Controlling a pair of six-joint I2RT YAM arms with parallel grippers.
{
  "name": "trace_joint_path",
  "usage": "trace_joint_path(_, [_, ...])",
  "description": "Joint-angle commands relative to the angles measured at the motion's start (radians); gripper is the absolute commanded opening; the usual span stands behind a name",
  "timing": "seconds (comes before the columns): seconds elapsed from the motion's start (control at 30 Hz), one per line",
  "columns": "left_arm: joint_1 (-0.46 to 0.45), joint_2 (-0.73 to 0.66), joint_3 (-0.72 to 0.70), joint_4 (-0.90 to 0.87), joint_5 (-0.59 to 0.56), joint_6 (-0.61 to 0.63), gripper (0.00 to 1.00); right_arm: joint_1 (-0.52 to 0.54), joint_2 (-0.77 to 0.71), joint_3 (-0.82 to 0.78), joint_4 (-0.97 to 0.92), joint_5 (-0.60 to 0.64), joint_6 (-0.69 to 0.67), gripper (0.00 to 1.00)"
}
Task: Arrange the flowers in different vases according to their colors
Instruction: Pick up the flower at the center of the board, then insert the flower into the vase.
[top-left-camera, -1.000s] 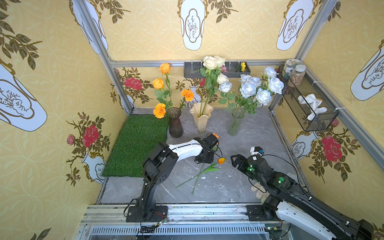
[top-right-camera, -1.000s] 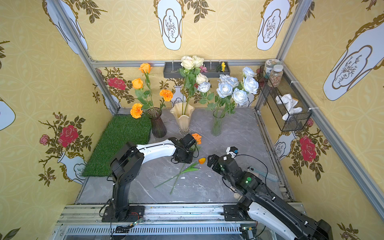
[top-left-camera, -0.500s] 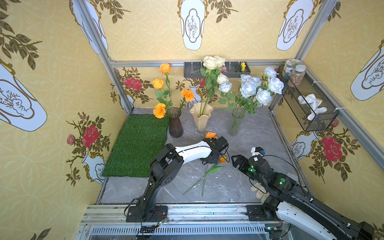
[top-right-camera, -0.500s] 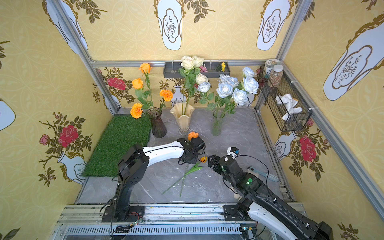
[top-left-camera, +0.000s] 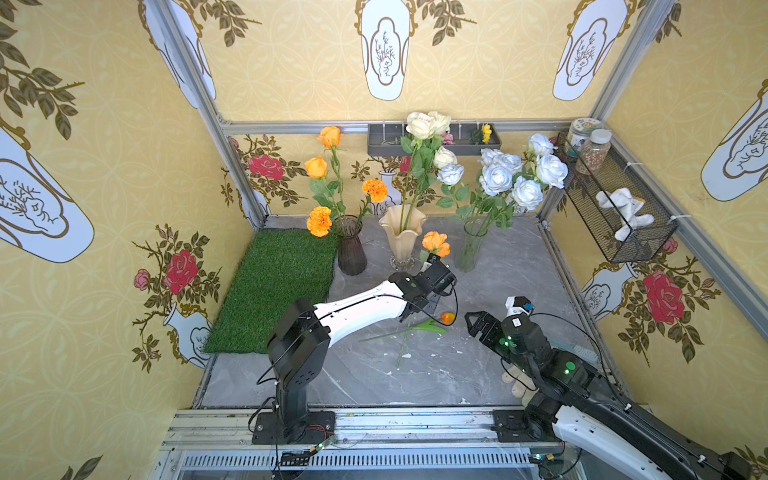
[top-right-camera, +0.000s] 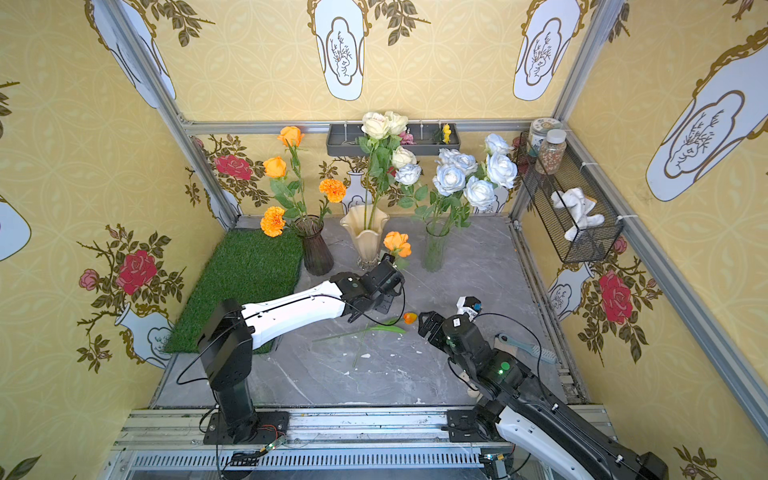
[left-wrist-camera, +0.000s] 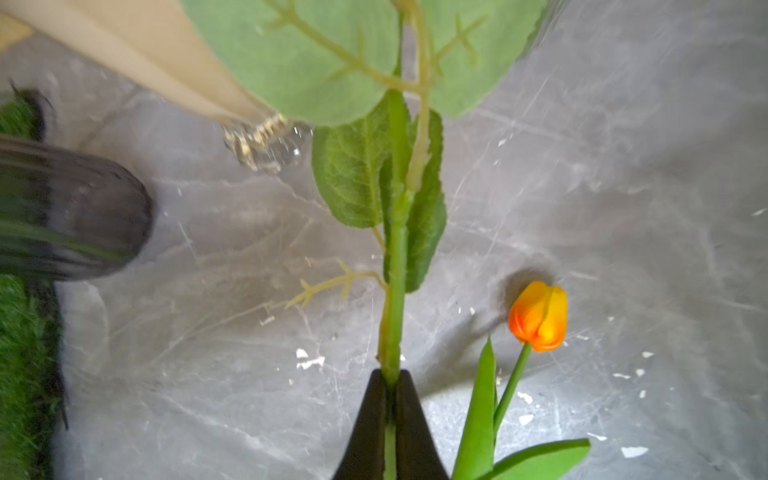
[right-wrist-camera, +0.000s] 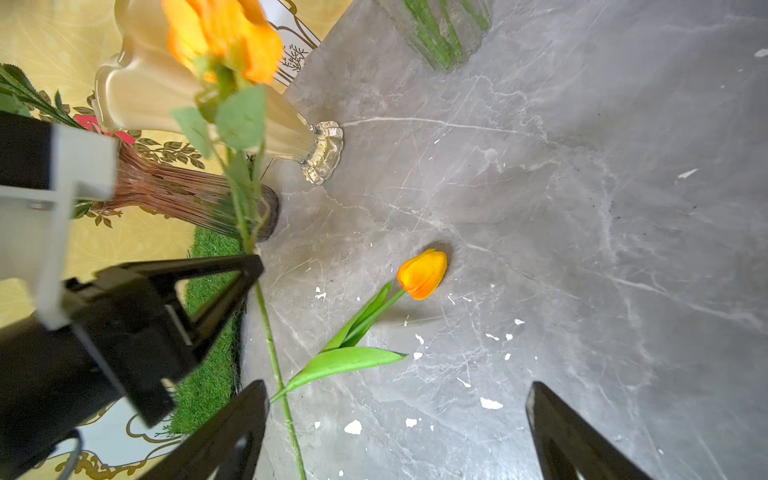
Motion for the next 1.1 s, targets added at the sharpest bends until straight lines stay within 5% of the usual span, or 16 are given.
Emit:
trace_joint_path(0.0, [-0.001, -0.053, -0.019, 0.173, -0.056, 0.105, 0.00, 0.000, -0.005, -0.005, 0.034, 0.015, 0.007, 0.97])
trace_joint_path(0.6, [0.017, -0.288, 0.108, 0.592, -0.239, 0.492, 0.00, -0.003, -0.027, -0.016, 0.040, 0.019, 0.007, 0.97])
trace_joint_path(1.07, [0.379, -0.309, 0.333, 0.544, -0.089, 0.452, 0.00, -0.004, -0.007, -0.014, 0.053, 0.019, 0.001, 0.97])
